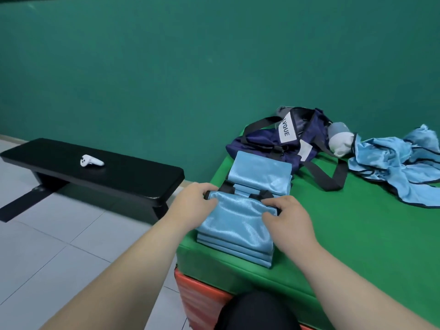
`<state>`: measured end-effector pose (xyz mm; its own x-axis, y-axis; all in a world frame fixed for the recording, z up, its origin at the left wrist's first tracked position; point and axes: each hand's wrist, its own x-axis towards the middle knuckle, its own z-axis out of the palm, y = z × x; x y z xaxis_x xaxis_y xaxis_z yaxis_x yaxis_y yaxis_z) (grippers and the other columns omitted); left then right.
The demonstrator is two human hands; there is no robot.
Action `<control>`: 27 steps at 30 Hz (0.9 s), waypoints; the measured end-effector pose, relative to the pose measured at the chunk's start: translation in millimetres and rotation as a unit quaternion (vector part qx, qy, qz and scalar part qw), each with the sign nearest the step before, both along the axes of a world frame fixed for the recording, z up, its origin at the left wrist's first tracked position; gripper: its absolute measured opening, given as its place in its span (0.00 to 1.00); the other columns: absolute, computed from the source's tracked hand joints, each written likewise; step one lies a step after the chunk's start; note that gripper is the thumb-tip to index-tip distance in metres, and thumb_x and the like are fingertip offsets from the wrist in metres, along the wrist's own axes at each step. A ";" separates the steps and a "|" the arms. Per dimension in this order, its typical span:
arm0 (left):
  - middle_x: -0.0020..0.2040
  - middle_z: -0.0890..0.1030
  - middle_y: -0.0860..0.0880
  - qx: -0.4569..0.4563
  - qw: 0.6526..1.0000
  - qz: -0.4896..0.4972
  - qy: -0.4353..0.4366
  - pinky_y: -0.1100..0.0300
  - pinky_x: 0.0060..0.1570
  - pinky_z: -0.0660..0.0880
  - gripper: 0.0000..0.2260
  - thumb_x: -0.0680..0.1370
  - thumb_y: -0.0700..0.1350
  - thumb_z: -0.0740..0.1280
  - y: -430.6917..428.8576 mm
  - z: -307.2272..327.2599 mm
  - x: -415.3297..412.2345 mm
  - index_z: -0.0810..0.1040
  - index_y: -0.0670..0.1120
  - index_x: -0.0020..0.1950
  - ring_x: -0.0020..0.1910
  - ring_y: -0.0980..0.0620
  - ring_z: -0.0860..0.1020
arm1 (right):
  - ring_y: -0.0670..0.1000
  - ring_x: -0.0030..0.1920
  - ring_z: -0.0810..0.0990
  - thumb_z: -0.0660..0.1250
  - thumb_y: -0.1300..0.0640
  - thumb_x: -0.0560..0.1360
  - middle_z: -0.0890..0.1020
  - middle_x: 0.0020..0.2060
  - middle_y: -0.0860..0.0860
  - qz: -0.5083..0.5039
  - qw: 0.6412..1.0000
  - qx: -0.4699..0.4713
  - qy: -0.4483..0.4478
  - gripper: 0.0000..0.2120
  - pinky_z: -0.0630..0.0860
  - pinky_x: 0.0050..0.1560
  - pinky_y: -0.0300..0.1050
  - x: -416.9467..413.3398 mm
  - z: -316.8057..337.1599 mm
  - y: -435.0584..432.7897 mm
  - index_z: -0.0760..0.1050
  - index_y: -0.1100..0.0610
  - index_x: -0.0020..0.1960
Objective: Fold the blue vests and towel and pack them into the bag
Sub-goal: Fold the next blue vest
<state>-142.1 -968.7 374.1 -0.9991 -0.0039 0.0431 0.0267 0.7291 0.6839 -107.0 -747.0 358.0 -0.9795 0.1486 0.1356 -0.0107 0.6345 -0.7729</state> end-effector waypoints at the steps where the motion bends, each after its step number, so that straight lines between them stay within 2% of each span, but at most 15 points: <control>1: 0.49 0.76 0.60 0.008 1.000 0.004 0.008 0.62 0.30 0.72 0.15 0.79 0.49 0.67 0.7 -1.6 0.7 0.77 0.56 0.66 0.23 0.61 0.72 | 0.41 0.35 0.75 0.67 0.61 0.75 0.74 0.55 0.45 -0.009 1.000 -0.010 0.005 0.14 0.66 0.31 0.29 -0.6 1.2 0.5 0.80 0.48 0.58; 3: 0.51 0.76 0.58 0.015 1.000 0.009 0.016 0.62 0.33 0.71 0.15 0.79 0.50 0.67 3.4 -2.4 2.4 0.78 0.56 0.66 0.27 0.60 0.73 | 0.40 0.38 0.75 0.67 0.62 0.75 0.75 0.54 0.45 -0.023 0.999 -0.033 0.013 0.14 0.67 0.33 0.28 -0.9 1.0 2.1 0.81 0.48 0.57; 6: 0.58 0.75 0.55 -0.026 1.000 0.004 0.018 0.57 0.44 0.77 0.16 0.78 0.52 0.68 5.5 -2.6 2.0 0.77 0.57 0.66 0.43 0.56 0.77 | 0.42 0.39 0.76 0.66 0.61 0.76 0.73 0.54 0.45 0.002 1.000 -0.011 0.002 0.14 0.69 0.35 0.27 -1.5 -4.6 3.4 0.81 0.49 0.59; 7: 0.61 0.73 0.55 -0.041 0.999 0.005 0.022 0.56 0.48 0.77 0.17 0.78 0.54 0.68 5.6 -3.6 2.3 0.76 0.58 0.67 0.48 0.55 0.77 | 0.44 0.41 0.77 0.67 0.60 0.76 0.71 0.54 0.44 0.010 1.000 0.010 -0.002 0.15 0.69 0.39 0.29 -1.0 -6.6 4.2 0.80 0.49 0.60; 8: 0.62 0.72 0.55 -0.049 0.998 0.012 0.036 0.56 0.52 0.76 0.19 0.78 0.55 0.69 6.0 -4.5 4.0 0.75 0.57 0.68 0.52 0.55 0.76 | 0.46 0.46 0.78 0.67 0.58 0.76 0.70 0.55 0.43 0.013 0.999 0.042 0.002 0.16 0.72 0.47 0.33 -0.8 -8.0 5.7 0.80 0.49 0.62; 10: 0.60 0.71 0.55 -0.074 0.990 0.025 0.118 0.56 0.57 0.73 0.20 0.77 0.55 0.71 7.0 -6.0 11.4 0.75 0.56 0.68 0.57 0.54 0.71 | 0.50 0.60 0.73 0.69 0.54 0.76 0.69 0.58 0.44 0.009 0.992 0.115 0.040 0.18 0.70 0.63 0.45 1.6 -7.6 8.5 0.78 0.47 0.66; 11: 0.59 0.72 0.54 -0.101 0.978 0.017 0.183 0.55 0.59 0.72 0.20 0.76 0.53 0.72 8.1 -6.7 16.2 0.77 0.54 0.67 0.58 0.52 0.70 | 0.50 0.62 0.70 0.70 0.53 0.76 0.71 0.60 0.45 0.008 0.986 0.144 0.078 0.19 0.67 0.66 0.49 4.2 -6.4 8.3 0.77 0.47 0.67; 13: 0.57 0.75 0.51 -0.164 0.940 -0.042 0.296 0.52 0.58 0.73 0.17 0.74 0.48 0.75 13.3 -11.6 26.6 0.80 0.50 0.62 0.57 0.49 0.73 | 0.51 0.62 0.70 0.71 0.53 0.74 0.75 0.60 0.47 0.034 0.965 0.196 0.168 0.18 0.67 0.64 0.52 10.3 -5.6 4.0 0.79 0.48 0.64; 15: 0.60 0.79 0.49 -0.228 0.906 -0.130 0.332 0.48 0.59 0.75 0.17 0.73 0.46 0.76 18.6 -22.2 29.6 0.80 0.49 0.61 0.60 0.46 0.76 | 0.52 0.61 0.73 0.70 0.50 0.73 0.78 0.59 0.48 0.076 0.940 0.271 0.195 0.18 0.70 0.61 0.55 11.5 -13.2 -0.9 0.80 0.50 0.62; 18: 0.71 0.74 0.51 -0.331 0.892 -0.188 0.244 0.45 0.70 0.66 0.18 0.80 0.51 0.65 18.0 -38.7 20.1 0.74 0.50 0.69 0.72 0.48 0.71 | 0.52 0.65 0.76 0.60 0.44 0.75 0.79 0.62 0.48 0.111 0.920 0.360 0.104 0.22 0.66 0.66 0.57 9.6 -25.4 -2.6 0.78 0.51 0.65; 21: 0.81 0.55 0.54 -0.362 0.899 -0.209 0.135 0.44 0.78 0.52 0.29 0.80 0.58 0.42 11.8 -41.8 8.4 0.57 0.50 0.80 0.80 0.54 0.53 | 0.52 0.67 0.76 0.54 0.41 0.76 0.78 0.66 0.48 0.120 0.908 0.394 0.074 0.27 0.59 0.66 0.54 8.4 -36.2 2.2 0.77 0.52 0.67; 22: 0.82 0.48 0.55 -0.363 0.900 -0.218 0.105 0.45 0.78 0.47 0.31 0.79 0.58 0.38 11.1 -42.2 5.5 0.51 0.51 0.82 0.80 0.56 0.46 | 0.51 0.69 0.74 0.52 0.40 0.77 0.76 0.69 0.47 0.128 0.911 0.387 0.065 0.28 0.58 0.68 0.53 8.8 -36.7 3.5 0.75 0.52 0.69; 24: 0.80 0.41 0.59 -0.342 0.909 -0.230 0.059 0.48 0.78 0.41 0.26 0.84 0.57 0.42 12.5 -42.1 0.8 0.44 0.53 0.82 0.79 0.59 0.39 | 0.49 0.77 0.62 0.45 0.37 0.76 0.65 0.76 0.44 0.155 0.924 0.347 0.044 0.33 0.50 0.75 0.54 6.6 -37.7 7.0 0.66 0.49 0.77; 26: 0.80 0.40 0.61 -0.308 0.921 -0.236 0.033 0.50 0.78 0.39 0.25 0.86 0.54 0.48 13.0 -39.9 -1.4 0.43 0.54 0.82 0.78 0.61 0.37 | 0.45 0.80 0.48 0.38 0.34 0.74 0.54 0.80 0.40 0.173 0.931 0.321 0.027 0.37 0.40 0.77 0.53 4.5 -41.1 11.2 0.55 0.45 0.80; 27: 0.80 0.40 0.62 -0.298 0.923 -0.241 0.029 0.50 0.78 0.39 0.26 0.86 0.54 0.49 12.3 -38.8 -1.8 0.43 0.54 0.82 0.78 0.62 0.36 | 0.44 0.80 0.46 0.37 0.34 0.74 0.51 0.80 0.38 0.176 0.932 0.316 0.029 0.38 0.37 0.77 0.52 4.6 -42.0 13.7 0.53 0.44 0.81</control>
